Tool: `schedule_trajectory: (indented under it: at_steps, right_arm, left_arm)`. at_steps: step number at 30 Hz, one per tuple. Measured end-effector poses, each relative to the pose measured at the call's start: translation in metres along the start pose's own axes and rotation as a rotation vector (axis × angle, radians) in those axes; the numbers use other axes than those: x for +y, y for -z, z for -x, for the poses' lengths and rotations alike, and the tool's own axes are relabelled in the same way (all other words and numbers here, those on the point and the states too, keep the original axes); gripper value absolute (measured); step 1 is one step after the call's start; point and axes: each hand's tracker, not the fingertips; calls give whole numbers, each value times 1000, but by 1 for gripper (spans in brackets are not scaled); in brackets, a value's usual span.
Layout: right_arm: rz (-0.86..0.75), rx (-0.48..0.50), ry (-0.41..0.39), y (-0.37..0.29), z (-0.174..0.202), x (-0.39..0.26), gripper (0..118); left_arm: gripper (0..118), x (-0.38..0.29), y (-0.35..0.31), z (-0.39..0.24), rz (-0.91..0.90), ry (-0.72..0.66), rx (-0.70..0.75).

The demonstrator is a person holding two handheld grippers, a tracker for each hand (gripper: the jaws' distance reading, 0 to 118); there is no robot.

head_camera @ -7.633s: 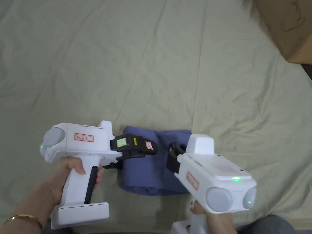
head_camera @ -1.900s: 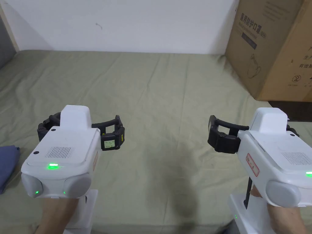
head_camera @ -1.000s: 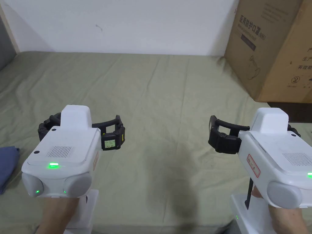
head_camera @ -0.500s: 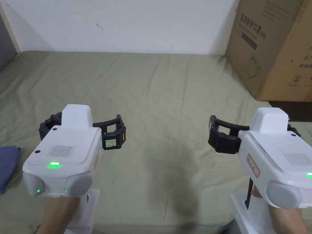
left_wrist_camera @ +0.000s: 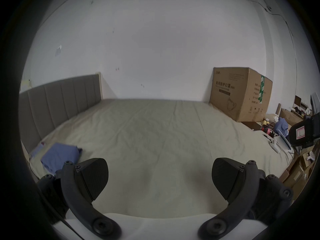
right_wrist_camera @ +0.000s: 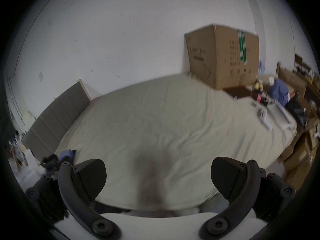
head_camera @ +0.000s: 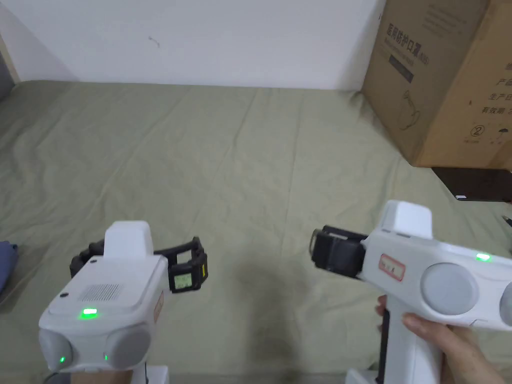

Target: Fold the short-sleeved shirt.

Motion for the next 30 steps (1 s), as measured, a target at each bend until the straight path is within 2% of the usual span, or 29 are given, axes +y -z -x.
schedule_trajectory:
  at_steps: [4, 7, 9, 11, 17, 20, 21, 25, 27, 30]
  right_arm:
    - [189, 8, 44, 17, 9, -18, 118]
    - [265, 35, -33, 27, 17, -31, 118]
    - [250, 4, -81, 33, 23, -39, 118]
    - [273, -90, -126, 43, 28, -41, 117]
    - [301, -118, -65, 76, 21, -39, 116]
    - [377, -185, -135, 106, 16, -43, 116]
    - [378, -192, -135, 116, 13, -44, 116]
    - [438, -133, -10, 163, -12, -41, 116]
    - [392, -168, 16, 187, -18, -30, 116]
    - [266, -262, -46, 225, -25, -11, 116]
  left_arm:
    - [118, -23, 1, -7, 60, 10, -10]
    - [118, -37, 1, -13, 102, 24, -16]
    - [118, -44, 2, -15, 128, 27, -29]
    - [118, -50, 3, -16, 154, 22, -27]
    - [118, -63, 21, -7, 251, -50, -14]
    - [118, -62, 39, 3, 301, -106, 10]
    - [118, -60, 47, 7, 312, -117, 23]
    - [118, -48, 96, 26, 366, -147, 83]
    - [118, -38, 132, 37, 368, -165, 138]
    - [118, -24, 185, 54, 400, -218, 205]
